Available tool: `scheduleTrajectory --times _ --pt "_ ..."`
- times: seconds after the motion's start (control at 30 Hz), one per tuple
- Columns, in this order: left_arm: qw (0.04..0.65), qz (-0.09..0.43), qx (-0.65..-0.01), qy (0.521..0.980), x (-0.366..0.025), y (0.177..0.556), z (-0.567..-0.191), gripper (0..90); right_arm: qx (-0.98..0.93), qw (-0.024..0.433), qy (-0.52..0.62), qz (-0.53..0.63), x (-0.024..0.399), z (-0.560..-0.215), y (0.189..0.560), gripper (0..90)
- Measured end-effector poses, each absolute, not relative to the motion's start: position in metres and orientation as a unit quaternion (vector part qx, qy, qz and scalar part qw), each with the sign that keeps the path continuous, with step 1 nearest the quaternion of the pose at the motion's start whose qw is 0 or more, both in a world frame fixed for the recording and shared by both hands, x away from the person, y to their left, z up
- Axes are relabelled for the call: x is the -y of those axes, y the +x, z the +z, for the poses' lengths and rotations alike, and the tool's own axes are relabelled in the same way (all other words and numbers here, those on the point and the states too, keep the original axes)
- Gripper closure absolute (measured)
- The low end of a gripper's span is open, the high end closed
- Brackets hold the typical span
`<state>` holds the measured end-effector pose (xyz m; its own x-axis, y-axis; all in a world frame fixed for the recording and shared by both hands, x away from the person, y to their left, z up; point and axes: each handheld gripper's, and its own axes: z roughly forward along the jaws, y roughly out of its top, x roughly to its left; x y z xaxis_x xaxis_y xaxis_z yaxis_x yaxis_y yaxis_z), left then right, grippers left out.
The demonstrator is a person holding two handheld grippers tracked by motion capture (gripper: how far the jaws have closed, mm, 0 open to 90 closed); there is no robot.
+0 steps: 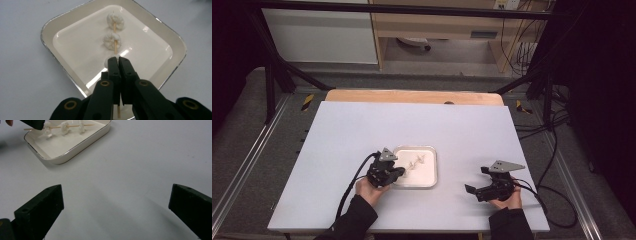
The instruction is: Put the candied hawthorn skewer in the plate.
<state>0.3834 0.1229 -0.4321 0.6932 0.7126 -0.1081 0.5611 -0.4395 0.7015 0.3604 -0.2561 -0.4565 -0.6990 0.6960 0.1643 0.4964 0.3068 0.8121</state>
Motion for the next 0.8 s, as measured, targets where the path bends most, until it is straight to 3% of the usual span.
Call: scheduleTrajectory --times 0.27,0.67,0.8 --pt "0.372 0.106 -0.371 0.844 -0.127 0.381 -0.427 82.8 -0.801 0.109 0.372 0.457 0.256 -0.456 0.359 0.5" --pt "0.369 0.132 -0.362 0.846 -0.175 0.370 -0.399 40.0 -0.797 0.110 0.377 0.460 0.257 -0.455 0.359 0.5" --pt "0.358 0.133 -0.375 0.845 -0.197 0.364 -0.404 32.3 -0.796 0.111 0.378 0.460 0.258 -0.454 0.359 0.5"
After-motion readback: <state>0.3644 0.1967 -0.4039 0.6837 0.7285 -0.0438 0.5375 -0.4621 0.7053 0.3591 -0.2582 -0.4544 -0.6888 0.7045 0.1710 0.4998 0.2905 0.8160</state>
